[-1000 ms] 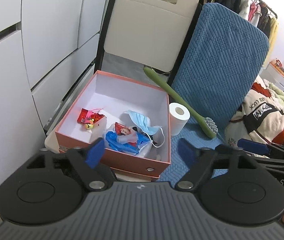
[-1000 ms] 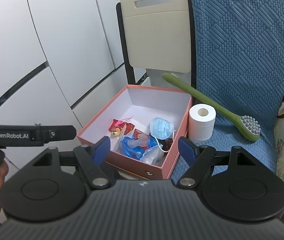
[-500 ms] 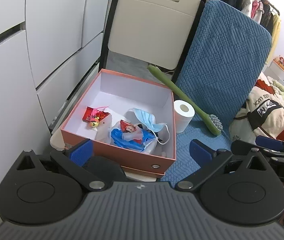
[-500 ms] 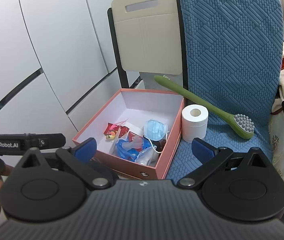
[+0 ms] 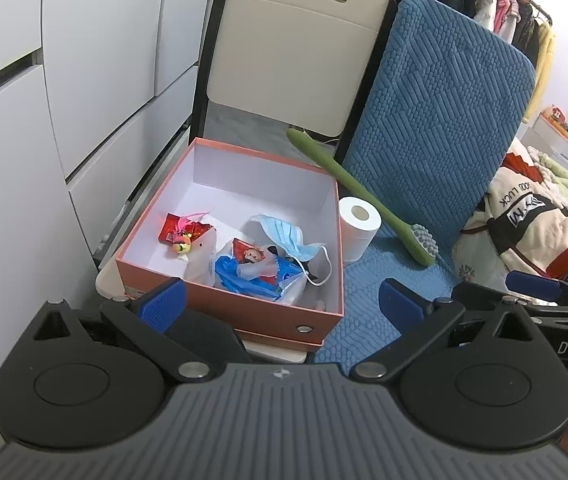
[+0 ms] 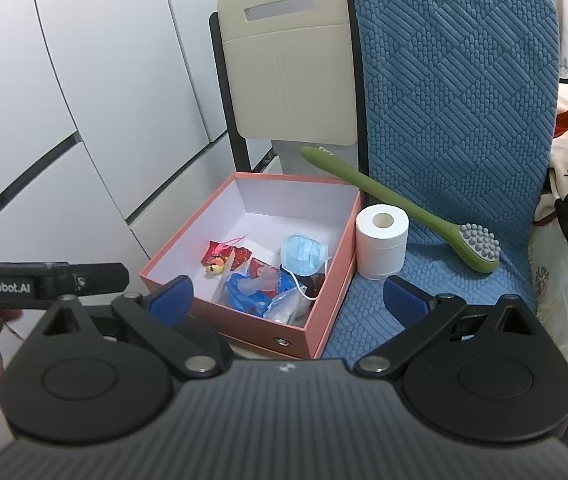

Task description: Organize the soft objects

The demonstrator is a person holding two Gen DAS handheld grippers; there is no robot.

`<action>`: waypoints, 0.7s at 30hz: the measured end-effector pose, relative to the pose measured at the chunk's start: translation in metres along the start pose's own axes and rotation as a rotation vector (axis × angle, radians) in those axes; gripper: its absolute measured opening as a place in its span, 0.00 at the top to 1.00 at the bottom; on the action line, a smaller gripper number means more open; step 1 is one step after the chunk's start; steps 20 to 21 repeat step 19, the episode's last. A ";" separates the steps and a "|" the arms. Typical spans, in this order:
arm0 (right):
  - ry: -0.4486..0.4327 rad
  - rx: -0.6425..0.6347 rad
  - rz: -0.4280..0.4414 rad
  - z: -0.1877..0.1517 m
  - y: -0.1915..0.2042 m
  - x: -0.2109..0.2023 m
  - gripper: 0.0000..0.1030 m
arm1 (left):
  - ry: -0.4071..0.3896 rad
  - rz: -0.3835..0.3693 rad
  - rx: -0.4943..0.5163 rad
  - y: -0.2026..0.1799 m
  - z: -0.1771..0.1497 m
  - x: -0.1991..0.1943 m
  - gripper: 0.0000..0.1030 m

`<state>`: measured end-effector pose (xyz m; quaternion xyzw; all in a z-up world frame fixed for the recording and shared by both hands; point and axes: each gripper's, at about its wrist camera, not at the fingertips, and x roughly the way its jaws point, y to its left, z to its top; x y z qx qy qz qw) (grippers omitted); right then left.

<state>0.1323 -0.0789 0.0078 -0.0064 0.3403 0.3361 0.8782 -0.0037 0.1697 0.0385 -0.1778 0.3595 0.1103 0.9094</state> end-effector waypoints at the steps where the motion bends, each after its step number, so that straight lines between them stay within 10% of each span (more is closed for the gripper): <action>1: 0.000 -0.005 -0.003 0.000 0.000 0.000 0.00 | -0.001 -0.001 0.002 0.000 0.000 0.000 0.00; 21: 0.008 -0.007 -0.007 -0.002 -0.001 -0.001 0.00 | -0.008 -0.002 0.010 -0.001 -0.003 -0.001 0.00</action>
